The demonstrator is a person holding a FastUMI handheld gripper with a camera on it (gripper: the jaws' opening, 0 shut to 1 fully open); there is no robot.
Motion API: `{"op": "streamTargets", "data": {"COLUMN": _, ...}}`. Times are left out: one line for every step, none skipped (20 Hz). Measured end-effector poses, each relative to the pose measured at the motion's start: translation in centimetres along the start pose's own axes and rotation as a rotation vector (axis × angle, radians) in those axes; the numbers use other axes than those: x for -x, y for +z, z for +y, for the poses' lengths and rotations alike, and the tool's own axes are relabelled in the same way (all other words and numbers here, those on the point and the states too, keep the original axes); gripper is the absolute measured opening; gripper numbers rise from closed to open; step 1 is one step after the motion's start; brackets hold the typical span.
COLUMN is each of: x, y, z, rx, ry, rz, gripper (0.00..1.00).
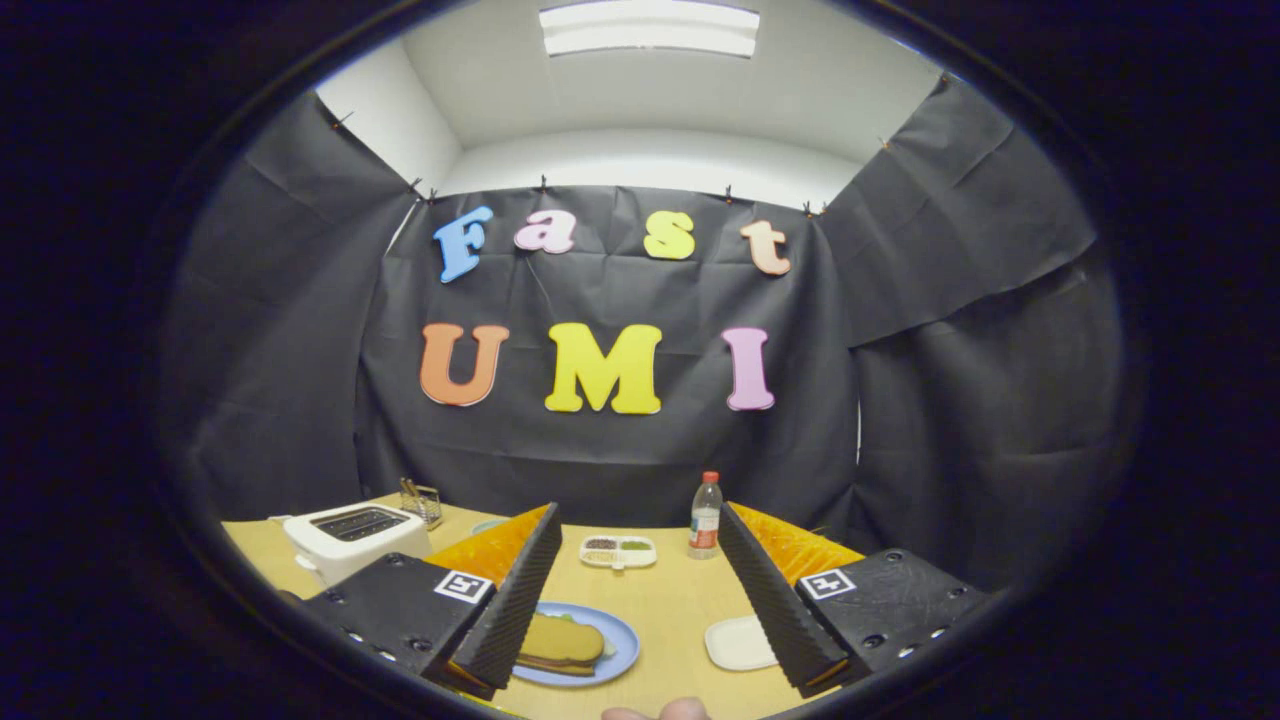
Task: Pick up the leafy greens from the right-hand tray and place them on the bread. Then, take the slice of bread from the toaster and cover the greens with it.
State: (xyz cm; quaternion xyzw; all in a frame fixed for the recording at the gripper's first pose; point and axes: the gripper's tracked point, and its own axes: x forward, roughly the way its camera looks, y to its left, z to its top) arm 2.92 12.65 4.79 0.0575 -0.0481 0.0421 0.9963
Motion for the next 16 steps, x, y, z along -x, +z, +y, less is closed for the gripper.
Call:
{"op": "streamTargets", "data": {"x": 0.3, "y": -0.1, "z": 0.0, "rx": 0.001, "ry": 0.004, "rz": 0.006, "gripper": 0.95}}
{"op": "streamTargets", "data": {"x": 0.6, "y": -0.1, "z": 0.0, "rx": 0.000, "ry": 0.008, "rz": 0.012, "gripper": 0.95}}
{"op": "streamTargets", "data": {"x": 0.8, "y": -0.2, "z": -0.1, "rx": 0.001, "ry": 0.011, "rz": 0.018, "gripper": 0.95}}
{"op": "streamTargets", "data": {"x": 1.0, "y": 0.0, "z": -0.1, "rx": 0.011, "ry": 0.015, "rz": 0.016, "gripper": 0.95}}
{"op": "streamTargets", "data": {"x": 1.3, "y": 0.1, "z": -0.1, "rx": 0.026, "ry": 0.017, "rz": 0.015, "gripper": 0.96}}
{"op": "streamTargets", "data": {"x": 1.6, "y": 0.2, "z": -0.1, "rx": 0.040, "ry": 0.021, "rz": 0.014, "gripper": 0.96}}
{"op": "streamTargets", "data": {"x": 1.9, "y": 0.3, "z": 0.0, "rx": 0.041, "ry": 0.026, "rz": 0.015, "gripper": 0.96}}
{"op": "streamTargets", "data": {"x": 2.4, "y": 0.4, "z": 0.3, "rx": 0.031, "ry": 0.035, "rz": 0.018, "gripper": 0.95}}
{"op": "streamTargets", "data": {"x": 2.6, "y": 0.4, "z": 0.5, "rx": 0.021, "ry": 0.044, "rz": 0.023, "gripper": 0.95}}
{"op": "streamTargets", "data": {"x": 2.8, "y": 0.3, "z": 0.6, "rx": 0.016, "ry": 0.048, "rz": 0.026, "gripper": 0.94}}
{"op": "streamTargets", "data": {"x": 2.9, "y": 0.3, "z": 0.6, "rx": 0.015, "ry": 0.050, "rz": 0.028, "gripper": 0.94}}
{"op": "streamTargets", "data": {"x": 2.9, "y": 0.3, "z": 0.6, "rx": 0.013, "ry": 0.051, "rz": 0.029, "gripper": 0.94}}
{"op": "streamTargets", "data": {"x": 3.0, "y": 0.0, "z": 0.8, "rx": 0.010, "ry": 0.055, "rz": 0.031, "gripper": 0.94}}
{"op": "streamTargets", "data": {"x": 3.0, "y": -0.1, "z": 1.0, "rx": 0.006, "ry": 0.056, "rz": 0.035, "gripper": 0.94}}
{"op": "streamTargets", "data": {"x": 2.9, "y": -0.2, "z": 1.0, "rx": 0.003, "ry": 0.057, "rz": 0.038, "gripper": 0.94}}
{"op": "streamTargets", "data": {"x": 2.8, "y": -0.1, "z": 1.1, "rx": 0.001, "ry": 0.057, "rz": 0.039, "gripper": 0.94}}
